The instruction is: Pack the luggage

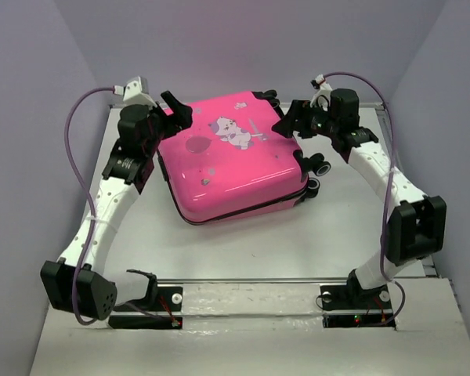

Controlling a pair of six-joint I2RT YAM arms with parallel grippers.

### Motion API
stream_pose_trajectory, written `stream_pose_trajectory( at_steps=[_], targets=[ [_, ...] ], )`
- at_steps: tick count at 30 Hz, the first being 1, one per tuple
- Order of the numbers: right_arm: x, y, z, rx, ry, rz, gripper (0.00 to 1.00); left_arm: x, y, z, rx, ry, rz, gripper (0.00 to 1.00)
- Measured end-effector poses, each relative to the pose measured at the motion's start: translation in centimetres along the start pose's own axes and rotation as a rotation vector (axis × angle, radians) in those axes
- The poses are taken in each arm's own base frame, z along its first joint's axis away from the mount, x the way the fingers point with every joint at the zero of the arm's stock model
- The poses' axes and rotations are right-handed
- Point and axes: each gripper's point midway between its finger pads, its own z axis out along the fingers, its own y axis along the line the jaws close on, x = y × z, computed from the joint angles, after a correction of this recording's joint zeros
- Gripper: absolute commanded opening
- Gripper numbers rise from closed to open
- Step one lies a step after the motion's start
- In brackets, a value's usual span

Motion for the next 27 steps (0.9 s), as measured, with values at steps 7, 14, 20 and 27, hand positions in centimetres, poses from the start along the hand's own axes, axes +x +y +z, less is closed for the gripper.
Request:
stream_pose_trajectory(
  at_steps=[7,14,20,27],
  targets=[
    [1.2,1.8,-4.4,0.017,-0.054,-0.025,0.75,-6.8,7.0,6.5,-0.173,-0.087,-0.02,0.94],
    [5.7,1.4,-9.3,0.131,-0.103,0.02,0.07,-3.8,15.0,16.9,-0.238,0.061,-0.06,0.94],
    [9.5,5.1,-11.8,0.108,-0.112,-0.045,0.07,-2.1,14.8,25.9,-0.095,0.134,-0.071,0.93],
    [17.2,1.2,-10.9,0.236,0.068,0.025,0.07,1.2,12.6,29.5,0.087,0.201,-0.052,0.91]
  ],
)
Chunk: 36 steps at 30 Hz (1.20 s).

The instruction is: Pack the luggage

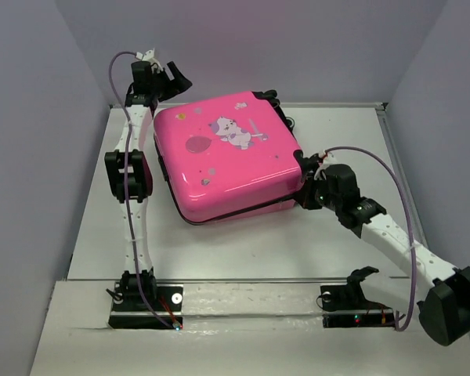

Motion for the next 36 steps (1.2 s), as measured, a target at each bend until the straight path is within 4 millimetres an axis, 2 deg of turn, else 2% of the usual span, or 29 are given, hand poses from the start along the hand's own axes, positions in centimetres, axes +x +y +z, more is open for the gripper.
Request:
stream_pose_trajectory(
  at_steps=[4,6,8,10,16,19,21,23,24,25,26,28,29,33,36],
  targets=[
    [2.8,-2.5,2.6,0.099,0.095,0.043,0.07,4.0,-1.7,1.3,0.082,0.089,0.051,0.89],
    [3.3,-2.9,3.4,0.117,0.122,0.051,0.07,6.4,-2.6,1.9,0.116,0.134,0.073,0.88],
    [3.2,-3.3,3.8,0.137,0.131,0.071,0.07,7.2,-3.1,2.6,0.125,0.107,0.066,0.87],
    [2.5,-3.8,4.2,0.154,0.12,0.08,0.07,6.9,-2.9,2.1,0.113,0.077,0.068,0.86],
    [-0.9,-5.7,7.0,0.147,0.022,0.092,0.07,5.4,-0.1,-3.8,-0.045,-0.027,-0.01,0.81],
    [-2.2,-6.6,8.5,0.141,0.019,0.075,0.07,5.9,1.1,-7.7,-0.121,-0.085,-0.092,0.79],
    [-3.3,-7.2,9.6,0.135,0.018,0.068,0.08,6.1,1.4,-10.9,-0.162,-0.149,-0.148,0.79],
    [-4.6,-7.7,10.8,0.122,0.013,0.063,0.14,6.6,1.6,-13.1,-0.187,-0.189,-0.177,0.79],
    [-5.2,-7.7,11.3,0.11,0.009,0.064,0.18,7.1,1.3,-14.9,-0.194,-0.212,-0.192,0.79],
    [-5.6,-7.9,11.6,0.1,0.008,0.068,0.22,7.2,1.1,-15.8,-0.195,-0.234,-0.193,0.79],
    [-6.2,-8.1,12.0,0.089,0.004,0.077,0.35,7.6,0.8,-17.2,-0.199,-0.255,-0.2,0.8],
    [-7.1,-8.7,12.1,0.086,-0.006,0.092,0.47,8.7,0.1,-19.1,-0.197,-0.27,-0.211,0.81],
    [-7.6,-9.1,11.9,0.094,-0.013,0.096,0.58,9.4,-0.8,-20.3,-0.188,-0.279,-0.212,0.81],
    [-9.4,-10.4,11.2,0.143,-0.032,0.088,0.76,11.0,-5.2,-23.1,-0.105,-0.284,-0.206,0.82],
    [-10.4,-10.5,10.9,0.158,-0.041,0.073,0.84,11.5,-6.7,-25.0,-0.111,-0.295,-0.19,0.89]
  ],
)
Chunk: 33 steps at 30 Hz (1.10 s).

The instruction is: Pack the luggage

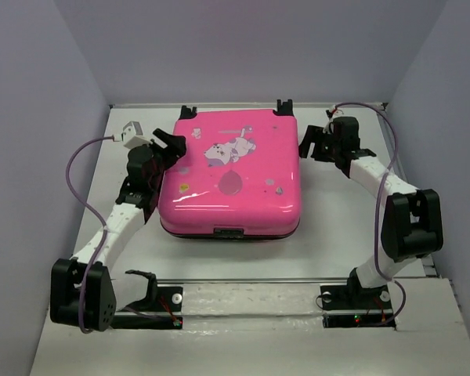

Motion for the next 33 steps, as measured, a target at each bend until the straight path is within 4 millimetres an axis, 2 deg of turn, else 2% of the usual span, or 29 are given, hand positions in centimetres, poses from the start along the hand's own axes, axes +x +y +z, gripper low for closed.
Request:
stream_pose_trajectory(
  at_steps=[3,5,6,8,10,12,14,16,17,20,21,22,25,28,30,33],
  targets=[
    [0.2,-0.7,-0.4,0.028,0.019,0.0,0.91,0.0,-0.6,-1.4,-0.044,0.017,0.038,0.94],
    [0.4,-0.8,-0.8,0.034,0.03,0.0,0.94,-0.6,-1.7,-1.7,-0.059,0.033,0.069,0.96],
    [0.2,-0.6,-1.0,0.029,0.03,-0.001,0.94,-1.3,-3.1,-1.7,-0.042,0.03,0.082,0.97],
    [-0.2,-0.2,-1.6,0.021,0.023,-0.012,0.96,-4.2,-6.6,-1.6,0.006,-0.006,0.104,0.97],
    [-0.9,0.4,-2.2,0.004,0.002,-0.018,0.96,-8.1,-9.9,-1.0,0.056,-0.077,0.11,0.98],
    [-2.0,1.4,-3.2,-0.019,-0.032,-0.033,0.96,-10.7,-11.1,-0.3,0.072,-0.127,0.112,0.98],
    [-2.9,2.0,-4.0,-0.034,-0.062,-0.043,0.96,-12.9,-11.0,2.0,0.049,-0.14,0.129,0.99],
    [-3.4,2.6,-4.7,-0.053,-0.081,-0.049,0.97,-14.5,-10.2,5.4,0.024,-0.135,0.15,0.99],
    [-3.5,2.8,-4.9,-0.058,-0.085,-0.051,0.97,-14.6,-9.4,7.3,0.014,-0.12,0.16,0.99],
    [-3.0,2.7,-4.9,-0.063,-0.082,-0.051,0.97,-11.9,-5.0,13.2,-0.014,0.039,0.169,0.99],
    [-2.7,2.6,-4.9,-0.063,-0.076,-0.05,0.97,-10.4,-2.7,15.3,-0.031,0.098,0.162,0.99],
    [-2.4,2.5,-4.8,-0.061,-0.069,-0.049,0.97,-8.7,-0.8,16.6,-0.044,0.17,0.15,0.99],
    [-2.0,2.4,-4.6,-0.06,-0.057,-0.049,0.97,-4.5,2.9,20.1,-0.021,0.339,0.108,0.99],
    [-1.7,2.2,-4.3,-0.061,-0.047,-0.051,0.97,0.1,5.3,21.7,0.034,0.499,0.046,0.99],
    [-1.4,2.0,-3.9,-0.058,-0.037,-0.052,0.98,1.8,5.5,21.6,0.061,0.557,0.013,0.99],
    [-0.5,1.4,-3.3,-0.051,-0.015,-0.049,0.98,2.3,4.5,21.4,0.127,0.586,-0.01,0.99]
  ],
)
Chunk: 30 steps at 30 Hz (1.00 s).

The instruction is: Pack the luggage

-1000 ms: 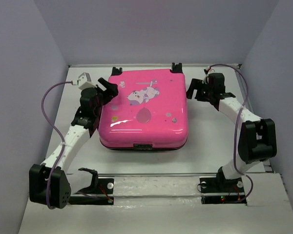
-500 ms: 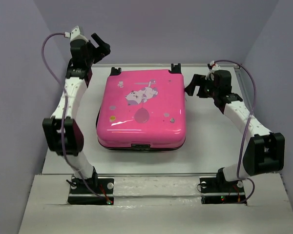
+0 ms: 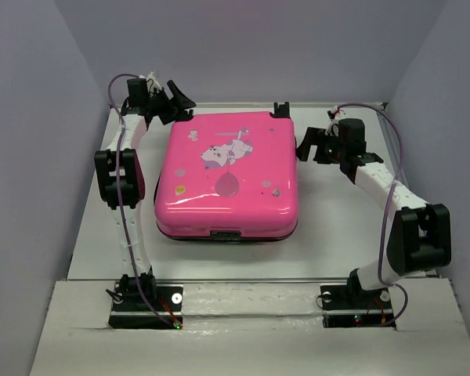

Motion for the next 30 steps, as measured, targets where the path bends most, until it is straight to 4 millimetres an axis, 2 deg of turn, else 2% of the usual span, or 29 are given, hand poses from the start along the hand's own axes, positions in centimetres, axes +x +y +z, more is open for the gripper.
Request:
stream_pose_trajectory(
  at_steps=[5,9,11,14,15,17,18,23,25,26,28,29,30],
  targets=[
    [0.8,-0.2,0.7,-0.01,0.019,0.007,0.98,1.0,-2.9,0.5,0.127,0.037,0.02,0.99],
    [0.7,-0.3,0.9,-0.016,0.013,0.012,0.98,1.4,-3.2,0.9,0.174,0.03,-0.014,0.98],
    [0.6,-0.3,1.2,-0.023,0.009,0.018,0.98,1.3,-3.3,0.9,0.19,0.023,-0.028,0.91],
    [0.5,-0.3,1.5,-0.031,0.003,0.03,0.98,1.2,-3.2,1.0,0.197,0.011,-0.036,0.71],
    [0.4,-0.4,1.6,-0.035,0.0,0.036,0.98,1.1,-3.1,1.1,0.199,0.0,-0.043,0.51],
    [0.4,-0.3,1.7,-0.039,-0.002,0.045,0.98,0.5,-2.7,1.4,0.189,-0.043,-0.057,0.27],
    [0.3,-0.3,1.7,-0.043,-0.004,0.05,0.98,0.0,-2.9,1.4,0.196,-0.065,-0.055,0.06],
    [0.2,-0.2,2.0,-0.055,-0.009,0.057,0.98,-0.7,-3.6,0.1,0.19,-0.094,-0.087,0.06],
    [0.2,-0.3,2.1,-0.054,-0.01,0.064,0.98,-1.1,-4.9,-0.7,0.206,-0.097,-0.097,0.06],
    [0.2,-0.1,2.2,-0.068,-0.007,0.068,0.98,-1.2,-6.6,-1.3,0.233,-0.095,-0.092,0.06],
    [0.3,0.3,2.5,-0.082,-0.006,0.069,0.98,-1.5,-10.3,-2.7,0.286,-0.101,-0.069,0.06],
    [0.4,0.3,2.6,-0.089,-0.004,0.074,0.98,-1.7,-13.7,-4.0,0.338,-0.108,-0.039,0.06],
    [0.5,0.4,2.7,-0.094,0.0,0.075,0.98,-1.8,-15.5,-4.8,0.367,-0.114,-0.02,0.06]
  ],
)
